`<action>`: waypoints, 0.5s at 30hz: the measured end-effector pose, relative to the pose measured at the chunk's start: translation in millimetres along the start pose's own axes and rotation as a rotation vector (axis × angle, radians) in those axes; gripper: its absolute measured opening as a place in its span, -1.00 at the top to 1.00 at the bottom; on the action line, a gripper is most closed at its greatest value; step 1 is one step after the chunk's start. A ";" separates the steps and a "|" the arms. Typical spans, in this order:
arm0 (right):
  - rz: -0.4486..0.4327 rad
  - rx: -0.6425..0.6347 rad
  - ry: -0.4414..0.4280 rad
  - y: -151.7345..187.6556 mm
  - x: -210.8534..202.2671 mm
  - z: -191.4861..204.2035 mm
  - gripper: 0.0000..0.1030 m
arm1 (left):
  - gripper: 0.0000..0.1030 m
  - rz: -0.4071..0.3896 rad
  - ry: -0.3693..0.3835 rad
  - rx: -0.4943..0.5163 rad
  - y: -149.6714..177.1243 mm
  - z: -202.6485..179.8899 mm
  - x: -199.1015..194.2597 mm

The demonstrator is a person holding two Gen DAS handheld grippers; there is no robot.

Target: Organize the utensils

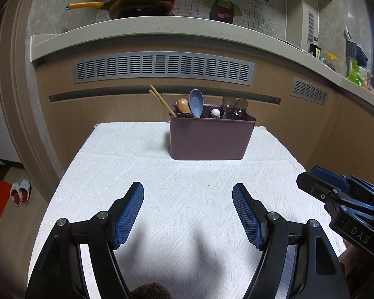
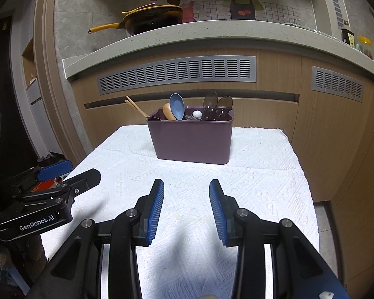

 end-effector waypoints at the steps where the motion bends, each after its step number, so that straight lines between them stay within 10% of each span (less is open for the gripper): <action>1: 0.000 0.001 0.001 -0.4 -0.3 -0.5 0.31 | -0.43 0.001 0.001 0.001 0.1 0.1 0.4; 15: -0.007 -0.001 0.007 -1.0 -0.6 -2.6 0.31 | -0.42 0.008 0.006 0.012 -0.4 -0.9 2.9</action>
Point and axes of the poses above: each gripper's, at about its wrist camera, not at the fingertips, and x roughly the way its jaws point, z to its left, y to its underside, the point moved 3 cm from there along x, roughly the way its jaws point, and after that the axes turned 3 degrees about z, right-handed, at the moved point
